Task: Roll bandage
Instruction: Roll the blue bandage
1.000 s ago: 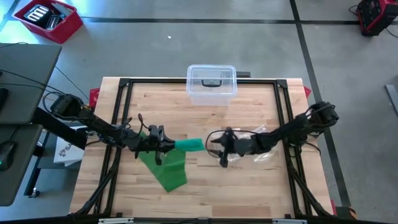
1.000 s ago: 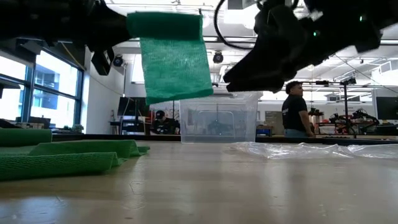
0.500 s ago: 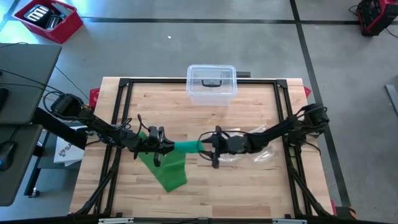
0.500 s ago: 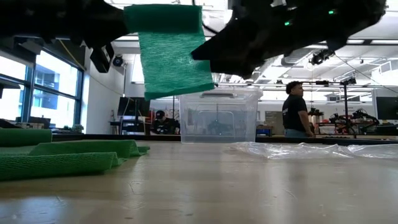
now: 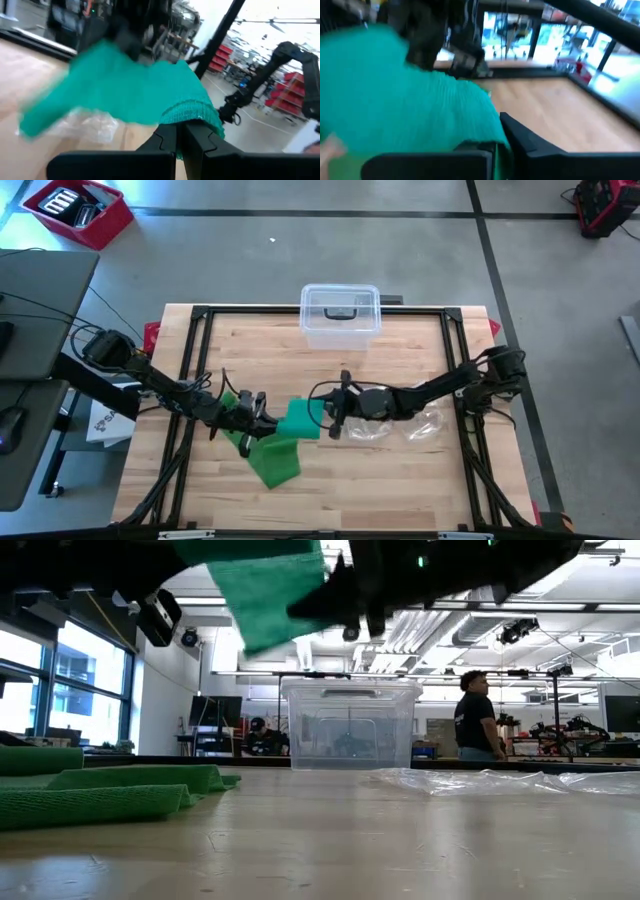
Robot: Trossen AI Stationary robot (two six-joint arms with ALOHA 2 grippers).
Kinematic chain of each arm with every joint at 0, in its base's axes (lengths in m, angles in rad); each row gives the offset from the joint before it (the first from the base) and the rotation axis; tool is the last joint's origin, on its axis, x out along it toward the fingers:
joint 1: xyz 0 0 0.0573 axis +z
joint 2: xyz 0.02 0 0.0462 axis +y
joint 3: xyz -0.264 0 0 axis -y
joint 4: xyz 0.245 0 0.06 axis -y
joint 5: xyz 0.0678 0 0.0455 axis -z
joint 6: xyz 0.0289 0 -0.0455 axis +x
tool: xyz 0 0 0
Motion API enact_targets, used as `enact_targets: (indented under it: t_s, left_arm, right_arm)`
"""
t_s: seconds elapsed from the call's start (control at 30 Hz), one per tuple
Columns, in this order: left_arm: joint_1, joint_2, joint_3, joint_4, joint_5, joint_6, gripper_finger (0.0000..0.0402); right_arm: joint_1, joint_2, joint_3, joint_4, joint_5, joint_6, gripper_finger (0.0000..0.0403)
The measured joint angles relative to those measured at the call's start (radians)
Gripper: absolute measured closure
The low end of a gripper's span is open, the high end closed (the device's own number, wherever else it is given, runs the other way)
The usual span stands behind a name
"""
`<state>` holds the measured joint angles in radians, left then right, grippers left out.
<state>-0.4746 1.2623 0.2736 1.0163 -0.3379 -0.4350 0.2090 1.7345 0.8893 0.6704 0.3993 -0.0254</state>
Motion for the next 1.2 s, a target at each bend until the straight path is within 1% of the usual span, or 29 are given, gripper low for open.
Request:
enact_targets:
  t_s: [0.1, 0.3, 0.43, 0.53, 0.6, 0.73, 0.83, 0.97, 1.07, 1.2]
  left_arm:
    - [0.0, 0.0, 0.0, -0.04, 0.011, -0.032, 0.04]
    - [0.012, 0.0, -0.001, -0.116, -0.014, -0.096, 0.04]
    - [0.027, 0.0, -0.001, -0.131, -0.09, -0.111, 0.04]
    - [0.044, 0.0, -0.001, -0.131, -0.166, -0.101, 0.04]
    - [0.062, 0.0, -0.001, -0.131, -0.198, -0.069, 0.04]
    - [0.113, -0.001, -0.001, -0.13, -0.223, -0.032, 0.04]
    - [0.144, -0.014, -0.001, -0.127, -0.223, -0.007, 0.04]
    - [0.163, -0.047, -0.001, -0.071, -0.208, -0.003, 0.04]
    - [0.163, -0.073, -0.001, 0.01, -0.138, 0.018, 0.04]
    - [0.157, -0.1, -0.001, 0.097, -0.058, 0.029, 0.04]
  right_arm:
    - [0.002, -0.048, 0.023, -0.024, 0.003, -0.068, 0.04]
    - [0.041, -0.12, 0.134, -0.185, 0.025, -0.193, 0.0401]
    - [0.092, -0.126, 0.233, -0.295, 0.024, -0.249, 0.0402]
    - [0.135, -0.126, 0.29, -0.395, -0.03, -0.241, 0.0402]
    - [0.162, -0.126, 0.301, -0.441, -0.079, -0.215, 0.0402]
    - [0.201, -0.126, 0.301, -0.508, -0.207, -0.122, 0.0402]
    - [0.22, -0.126, 0.276, -0.546, -0.252, -0.034, 0.0402]
    - [0.237, -0.125, 0.206, -0.547, -0.262, 0.05, 0.0403]
    - [0.237, -0.124, 0.138, -0.527, -0.255, 0.106, 0.0403]
    - [0.226, -0.124, 0.05, -0.482, -0.173, 0.163, 0.0403]
